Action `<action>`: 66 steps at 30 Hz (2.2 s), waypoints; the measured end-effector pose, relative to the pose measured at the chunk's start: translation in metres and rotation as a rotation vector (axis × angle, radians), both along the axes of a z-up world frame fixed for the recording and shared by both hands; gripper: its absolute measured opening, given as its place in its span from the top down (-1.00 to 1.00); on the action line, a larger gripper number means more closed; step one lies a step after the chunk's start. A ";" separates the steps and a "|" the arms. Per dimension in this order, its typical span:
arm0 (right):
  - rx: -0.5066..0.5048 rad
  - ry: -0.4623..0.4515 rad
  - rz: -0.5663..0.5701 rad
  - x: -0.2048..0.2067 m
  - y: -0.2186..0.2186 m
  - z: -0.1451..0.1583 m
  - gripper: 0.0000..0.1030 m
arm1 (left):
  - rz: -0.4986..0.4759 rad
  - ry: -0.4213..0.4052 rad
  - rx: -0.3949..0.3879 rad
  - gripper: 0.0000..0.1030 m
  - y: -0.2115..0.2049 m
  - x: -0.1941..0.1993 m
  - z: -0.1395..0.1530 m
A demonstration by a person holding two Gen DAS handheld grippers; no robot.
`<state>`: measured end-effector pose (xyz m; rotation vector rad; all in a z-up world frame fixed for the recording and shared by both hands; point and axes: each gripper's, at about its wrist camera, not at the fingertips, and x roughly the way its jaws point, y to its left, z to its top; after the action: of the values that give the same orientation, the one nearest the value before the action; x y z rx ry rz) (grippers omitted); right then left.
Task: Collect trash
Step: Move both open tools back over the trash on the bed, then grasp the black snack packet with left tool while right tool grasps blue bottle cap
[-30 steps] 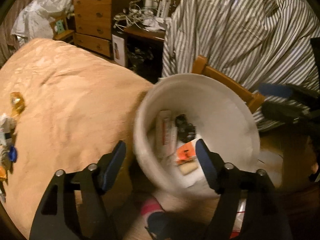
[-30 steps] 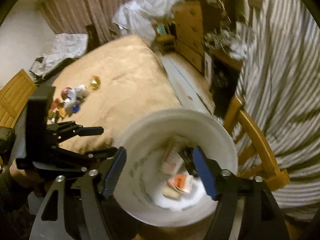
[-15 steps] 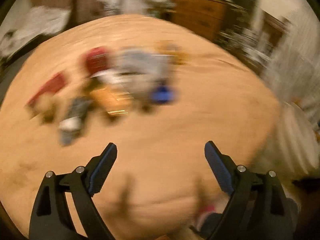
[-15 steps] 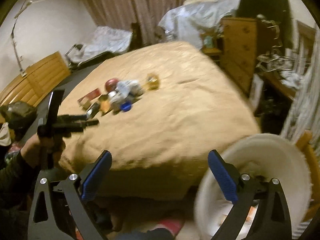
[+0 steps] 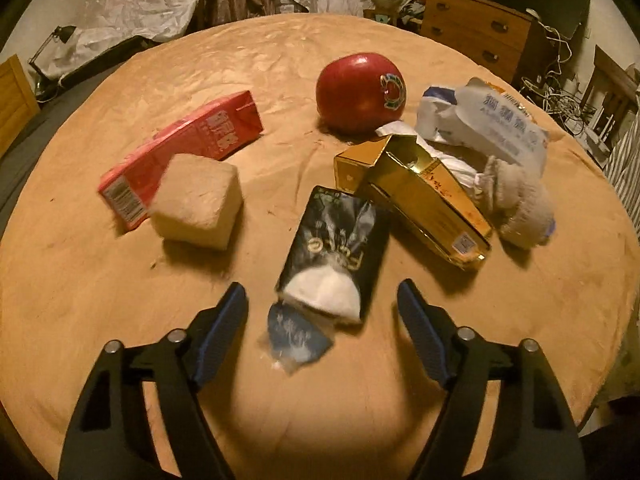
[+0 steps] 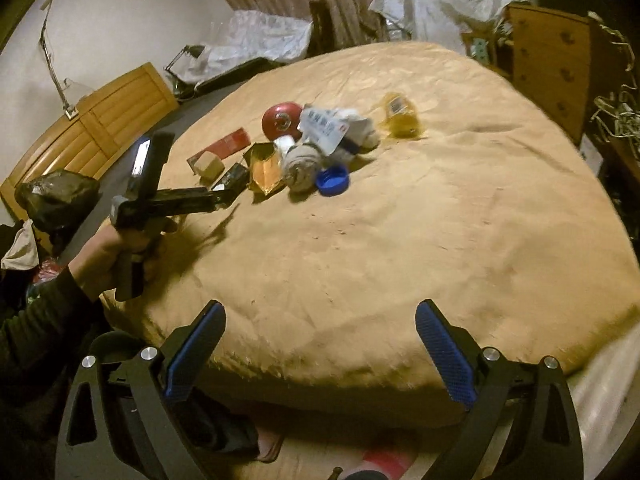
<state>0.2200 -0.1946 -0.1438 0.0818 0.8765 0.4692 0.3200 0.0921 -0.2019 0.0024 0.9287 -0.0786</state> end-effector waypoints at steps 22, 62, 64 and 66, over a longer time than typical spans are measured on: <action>-0.232 -0.081 0.099 0.189 0.113 -0.060 -0.25 | 0.000 -0.023 -0.037 0.03 0.004 0.003 0.000; -0.079 -0.558 -0.126 -0.073 0.098 0.094 0.20 | 0.157 -0.562 -0.025 0.16 -0.077 -0.210 0.147; -0.076 -0.582 -0.146 -0.086 0.095 0.101 0.20 | 0.169 -0.593 -0.021 0.16 -0.079 -0.216 0.152; -0.073 -0.600 -0.161 -0.096 0.093 0.106 0.20 | 0.185 -0.627 -0.009 0.16 -0.080 -0.223 0.157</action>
<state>0.1239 -0.1021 -0.0380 -0.0548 0.2931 0.2843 0.0972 0.0123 -0.0446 -0.0645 0.2989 0.0879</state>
